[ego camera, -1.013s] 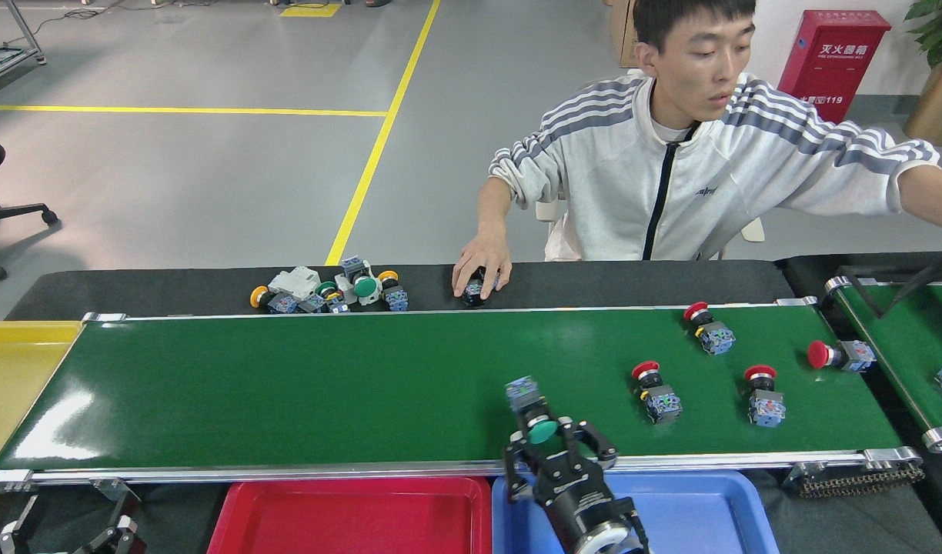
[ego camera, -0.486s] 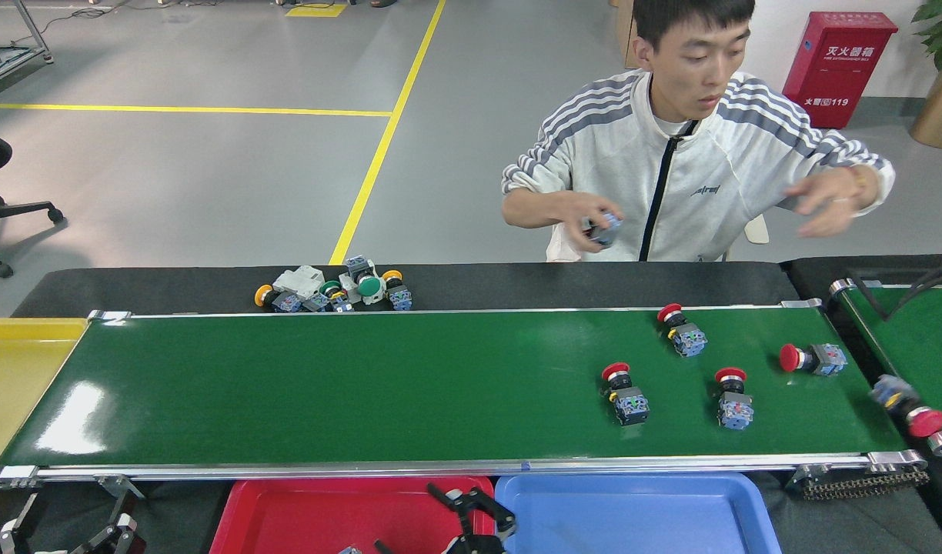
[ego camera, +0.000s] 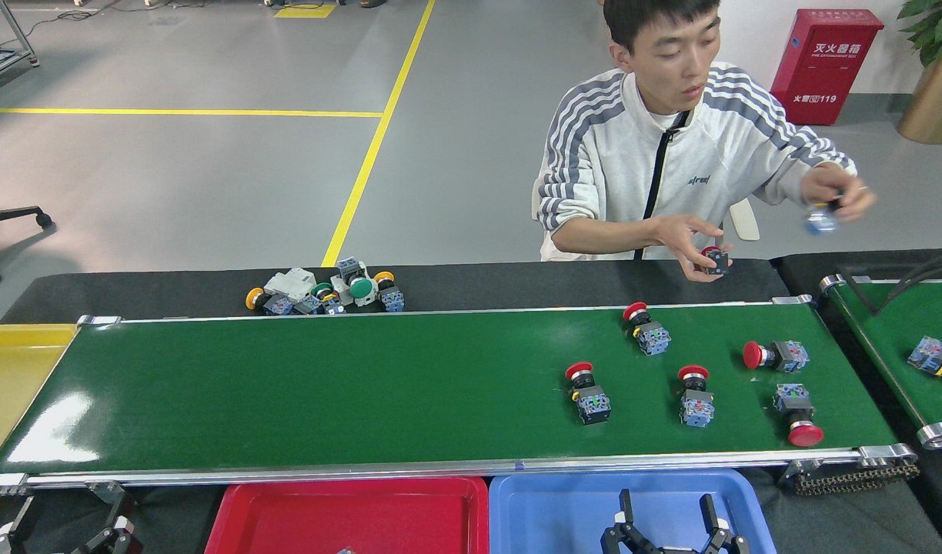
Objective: Pick switch part from conveyor to tray
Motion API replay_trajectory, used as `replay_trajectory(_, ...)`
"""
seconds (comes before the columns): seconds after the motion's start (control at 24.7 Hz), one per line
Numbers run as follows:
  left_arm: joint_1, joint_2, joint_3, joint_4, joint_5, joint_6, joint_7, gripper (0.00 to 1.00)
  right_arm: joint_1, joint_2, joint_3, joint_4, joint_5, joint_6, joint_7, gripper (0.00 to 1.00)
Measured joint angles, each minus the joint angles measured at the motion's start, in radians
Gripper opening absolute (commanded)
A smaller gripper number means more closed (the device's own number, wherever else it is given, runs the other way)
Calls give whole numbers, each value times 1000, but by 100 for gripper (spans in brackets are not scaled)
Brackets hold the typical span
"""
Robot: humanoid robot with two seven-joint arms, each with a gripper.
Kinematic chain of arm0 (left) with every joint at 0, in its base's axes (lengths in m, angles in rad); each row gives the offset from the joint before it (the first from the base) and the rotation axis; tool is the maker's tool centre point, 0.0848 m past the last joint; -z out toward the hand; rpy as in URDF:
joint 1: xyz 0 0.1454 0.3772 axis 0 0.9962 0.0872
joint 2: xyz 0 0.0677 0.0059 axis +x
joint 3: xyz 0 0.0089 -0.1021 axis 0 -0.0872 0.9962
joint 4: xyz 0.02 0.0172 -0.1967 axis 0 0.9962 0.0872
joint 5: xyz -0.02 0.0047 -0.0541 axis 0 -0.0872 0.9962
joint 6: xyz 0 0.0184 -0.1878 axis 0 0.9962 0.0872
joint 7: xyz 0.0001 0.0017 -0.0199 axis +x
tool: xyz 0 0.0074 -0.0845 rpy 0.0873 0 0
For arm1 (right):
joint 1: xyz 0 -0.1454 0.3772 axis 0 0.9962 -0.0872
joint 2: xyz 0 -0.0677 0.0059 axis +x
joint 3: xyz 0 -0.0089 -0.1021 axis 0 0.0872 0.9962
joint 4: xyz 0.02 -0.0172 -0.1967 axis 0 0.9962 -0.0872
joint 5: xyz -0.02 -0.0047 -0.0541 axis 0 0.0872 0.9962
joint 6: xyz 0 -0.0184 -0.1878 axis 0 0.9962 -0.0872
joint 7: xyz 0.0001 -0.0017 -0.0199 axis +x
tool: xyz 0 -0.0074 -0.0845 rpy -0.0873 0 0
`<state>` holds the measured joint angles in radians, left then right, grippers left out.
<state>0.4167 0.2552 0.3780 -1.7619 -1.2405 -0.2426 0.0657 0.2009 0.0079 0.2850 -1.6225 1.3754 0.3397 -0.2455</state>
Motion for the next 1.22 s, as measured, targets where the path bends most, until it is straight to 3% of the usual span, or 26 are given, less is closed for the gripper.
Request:
replay_trajectory(0.2,-2,0,0,0,0,0,0,100,-187,5,122,67,1,5,171,98)
replay_trajectory(0.41,-11,0,-6,0,0,-6,0,100,-255,31,202,143,2,6,290,97)
replay_trajectory(0.69,-24,0,-9,0,0,-21,0,100,-350,95,207,258,2,8,326,97)
replay_trajectory(0.77,-25,0,-9,0,0,-22,-1,100,-381,110,208,292,0,8,327,86)
replay_trajectory(0.81,-25,0,-9,0,0,-24,-1,100,-393,112,208,304,-4,8,327,74)
replay_trajectory(0.89,-25,0,-9,0,0,-26,-1,100,-406,112,208,321,-10,9,329,38)
replay_trajectory(1.01,-34,0,-9,0,0,-27,-1,100,-410,112,211,328,-6,-13,349,14)
replay_trajectory(1.09,-39,0,-10,0,0,-28,-1,100,-411,112,213,328,-3,-22,361,3)
replay_trajectory(1.22,-39,0,-10,0,0,-28,-1,100,-412,108,215,320,-2,-35,371,2)
